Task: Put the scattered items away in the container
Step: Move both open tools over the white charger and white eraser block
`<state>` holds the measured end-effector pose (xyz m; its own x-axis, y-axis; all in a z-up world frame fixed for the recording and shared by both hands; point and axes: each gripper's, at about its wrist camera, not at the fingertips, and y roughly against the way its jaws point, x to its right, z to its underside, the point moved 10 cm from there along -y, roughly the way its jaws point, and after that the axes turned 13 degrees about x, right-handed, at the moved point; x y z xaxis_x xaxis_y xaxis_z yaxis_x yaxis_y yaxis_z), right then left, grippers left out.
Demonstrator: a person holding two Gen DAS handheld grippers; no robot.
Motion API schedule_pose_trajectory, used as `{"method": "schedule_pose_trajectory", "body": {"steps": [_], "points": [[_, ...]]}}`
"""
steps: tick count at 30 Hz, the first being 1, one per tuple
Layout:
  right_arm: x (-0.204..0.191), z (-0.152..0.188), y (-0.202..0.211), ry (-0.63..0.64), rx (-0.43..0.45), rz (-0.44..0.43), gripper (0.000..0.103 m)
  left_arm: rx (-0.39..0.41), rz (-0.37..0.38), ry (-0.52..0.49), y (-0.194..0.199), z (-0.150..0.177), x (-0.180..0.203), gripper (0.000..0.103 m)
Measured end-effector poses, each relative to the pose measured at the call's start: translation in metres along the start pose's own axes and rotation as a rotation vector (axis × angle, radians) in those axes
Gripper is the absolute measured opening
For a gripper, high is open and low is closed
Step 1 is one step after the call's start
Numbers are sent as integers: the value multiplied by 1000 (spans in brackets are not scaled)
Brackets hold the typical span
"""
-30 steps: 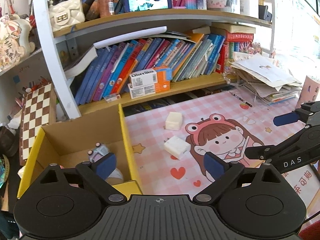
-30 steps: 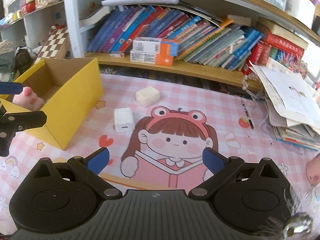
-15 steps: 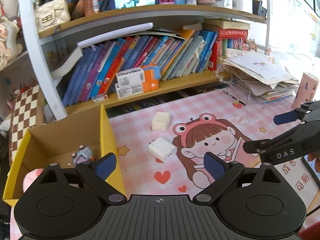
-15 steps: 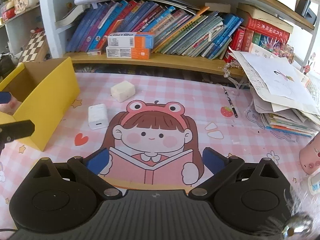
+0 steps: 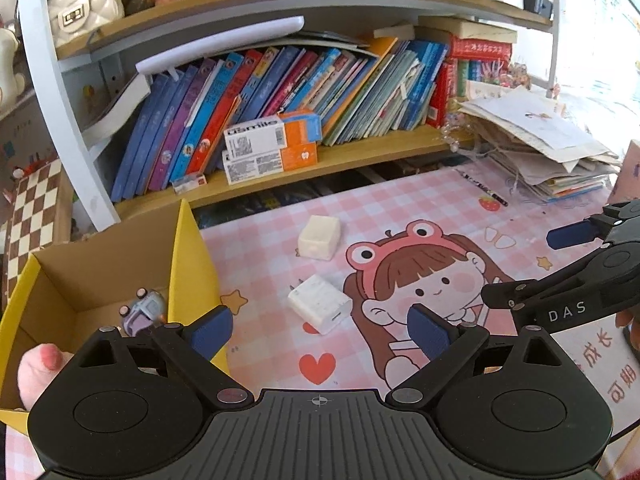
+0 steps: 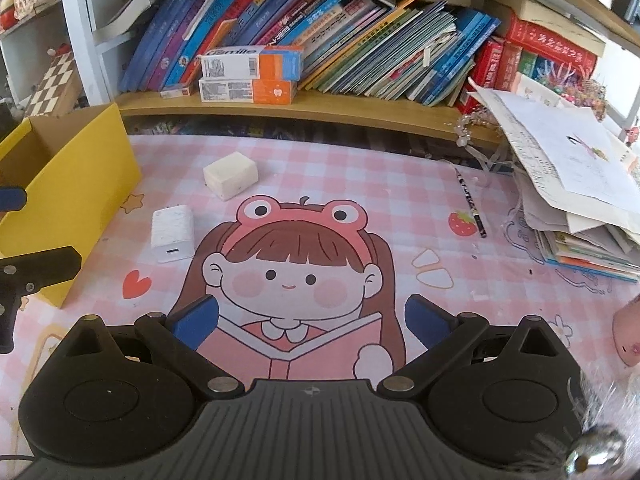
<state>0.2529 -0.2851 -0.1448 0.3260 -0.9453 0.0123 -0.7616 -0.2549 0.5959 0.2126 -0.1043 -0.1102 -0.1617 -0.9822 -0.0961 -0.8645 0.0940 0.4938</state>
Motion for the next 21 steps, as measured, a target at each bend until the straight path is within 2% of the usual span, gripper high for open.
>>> {"method": "schedule_pose_trajectory", "body": {"steps": [13,21], "points": [[5,-20,-56,89,55,-130,98,-25,-66,11,-37,8,1,95],[-1,-36,-86,149,86,-239,94,-38,-108,27,-57,10,-2,94]]}}
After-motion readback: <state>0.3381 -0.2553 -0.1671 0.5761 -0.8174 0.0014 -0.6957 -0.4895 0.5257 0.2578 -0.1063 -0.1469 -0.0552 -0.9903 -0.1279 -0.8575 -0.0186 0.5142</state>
